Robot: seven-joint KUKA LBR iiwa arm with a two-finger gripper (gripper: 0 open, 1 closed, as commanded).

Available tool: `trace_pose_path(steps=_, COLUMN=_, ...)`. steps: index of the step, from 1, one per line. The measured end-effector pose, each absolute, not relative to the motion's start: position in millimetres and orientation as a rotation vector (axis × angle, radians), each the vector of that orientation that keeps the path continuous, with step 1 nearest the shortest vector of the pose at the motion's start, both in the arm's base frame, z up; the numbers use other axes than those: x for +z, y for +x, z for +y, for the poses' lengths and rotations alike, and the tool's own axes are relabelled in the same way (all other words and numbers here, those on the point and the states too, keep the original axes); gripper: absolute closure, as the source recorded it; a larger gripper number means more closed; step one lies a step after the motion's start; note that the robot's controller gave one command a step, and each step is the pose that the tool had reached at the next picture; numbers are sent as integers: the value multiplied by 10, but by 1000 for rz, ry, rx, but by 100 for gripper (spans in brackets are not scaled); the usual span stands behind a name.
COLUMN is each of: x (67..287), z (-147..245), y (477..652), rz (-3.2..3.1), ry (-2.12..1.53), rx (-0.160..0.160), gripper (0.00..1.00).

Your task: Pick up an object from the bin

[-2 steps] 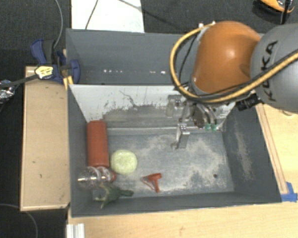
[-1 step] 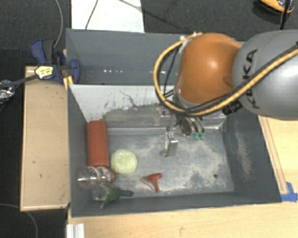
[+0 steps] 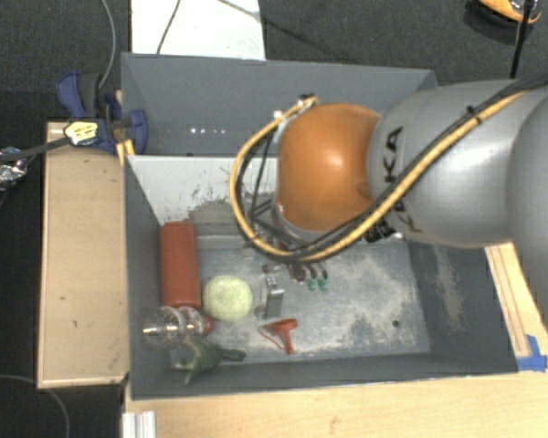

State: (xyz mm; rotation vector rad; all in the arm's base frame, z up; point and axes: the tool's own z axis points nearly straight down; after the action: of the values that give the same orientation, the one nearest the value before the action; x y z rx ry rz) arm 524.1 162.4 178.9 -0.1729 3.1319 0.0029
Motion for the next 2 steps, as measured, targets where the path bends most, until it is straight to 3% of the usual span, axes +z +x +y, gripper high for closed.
trace_pose_path(steps=1, x=1624, z=1757, y=5282, rz=3122, ry=-263, rx=3, gripper=0)
trace_pose_path(steps=2, x=898, z=1717, y=5366, rz=3124, ry=-185, rx=6, gripper=0)
